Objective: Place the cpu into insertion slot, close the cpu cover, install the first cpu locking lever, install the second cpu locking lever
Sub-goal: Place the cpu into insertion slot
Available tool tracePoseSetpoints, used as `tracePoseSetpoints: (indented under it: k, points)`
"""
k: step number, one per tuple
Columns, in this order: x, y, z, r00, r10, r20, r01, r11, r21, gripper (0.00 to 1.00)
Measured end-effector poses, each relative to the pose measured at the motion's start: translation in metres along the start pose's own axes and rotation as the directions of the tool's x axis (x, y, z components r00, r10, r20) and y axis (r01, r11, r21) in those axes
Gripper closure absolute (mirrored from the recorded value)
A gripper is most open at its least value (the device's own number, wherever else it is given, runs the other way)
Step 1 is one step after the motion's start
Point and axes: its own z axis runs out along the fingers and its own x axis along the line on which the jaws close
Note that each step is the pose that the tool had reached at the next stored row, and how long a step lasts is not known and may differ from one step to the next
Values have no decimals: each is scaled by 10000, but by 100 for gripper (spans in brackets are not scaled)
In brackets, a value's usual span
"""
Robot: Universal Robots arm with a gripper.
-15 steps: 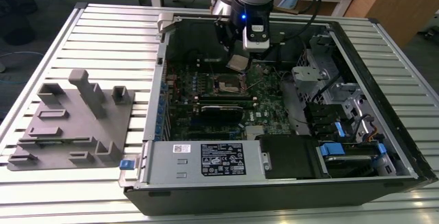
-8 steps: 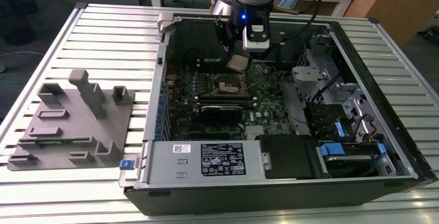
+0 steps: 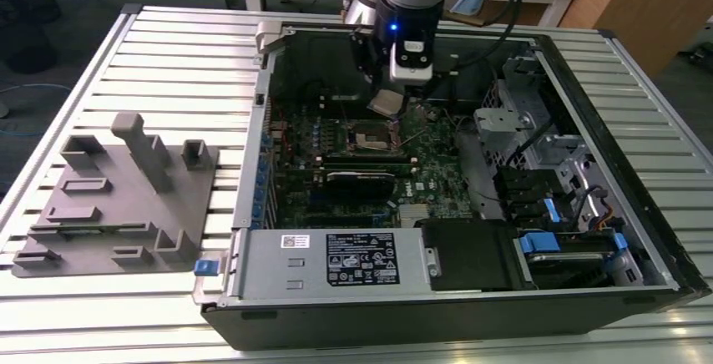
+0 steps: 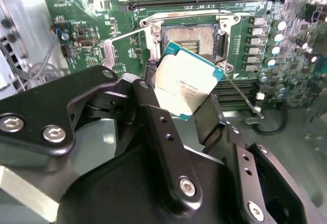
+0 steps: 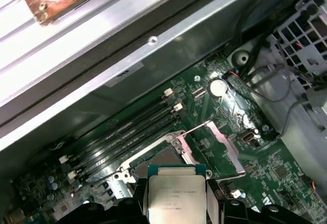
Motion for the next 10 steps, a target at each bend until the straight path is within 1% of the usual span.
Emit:
tracePoseSetpoints:
  k: [2,4,6,10]
  points:
    - [0,0,4,9994,353,32,-353,9994,-7,46]
    - [0,-1,8,9975,711,63,-711,9975,-16,46]
    - [0,-1,12,9941,1077,96,-1077,9942,-26,46]
    - [-1,-2,19,9848,1730,152,-1730,9849,-47,46]
